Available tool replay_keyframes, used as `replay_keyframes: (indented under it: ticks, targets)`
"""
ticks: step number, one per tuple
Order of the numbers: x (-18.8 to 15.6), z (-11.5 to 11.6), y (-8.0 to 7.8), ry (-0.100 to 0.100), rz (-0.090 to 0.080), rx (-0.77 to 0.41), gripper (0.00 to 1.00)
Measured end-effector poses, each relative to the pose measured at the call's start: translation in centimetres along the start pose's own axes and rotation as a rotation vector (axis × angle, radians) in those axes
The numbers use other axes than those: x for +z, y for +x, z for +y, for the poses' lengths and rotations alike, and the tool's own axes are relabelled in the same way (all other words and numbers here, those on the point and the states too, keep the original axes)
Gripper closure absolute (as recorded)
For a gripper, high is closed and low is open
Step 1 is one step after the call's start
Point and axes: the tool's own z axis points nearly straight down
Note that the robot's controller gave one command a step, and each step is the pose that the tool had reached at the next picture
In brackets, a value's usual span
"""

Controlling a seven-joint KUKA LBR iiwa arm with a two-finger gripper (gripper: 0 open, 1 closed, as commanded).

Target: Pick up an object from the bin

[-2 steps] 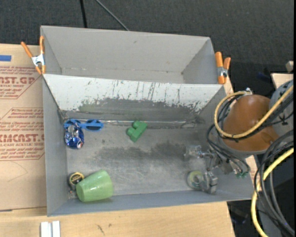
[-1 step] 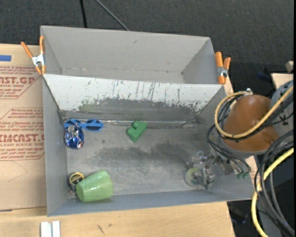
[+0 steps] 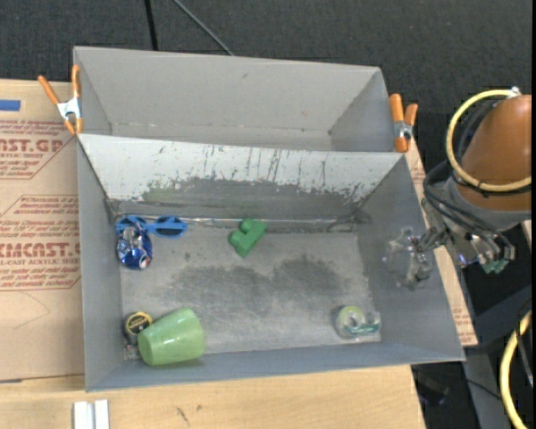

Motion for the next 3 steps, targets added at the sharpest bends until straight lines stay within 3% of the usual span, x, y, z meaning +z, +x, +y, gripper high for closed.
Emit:
replay_keyframes:
  ticks: [1,2,3]
  targets:
    - [0.5,0.1,0.2,-0.006,0.007,-0.001,0.00]
    - [11.7,3.1,1.8,-0.010,0.009,-0.178,0.00]
    - [11.2,3.0,1.3,-0.002,-0.009,-0.177,1.00]
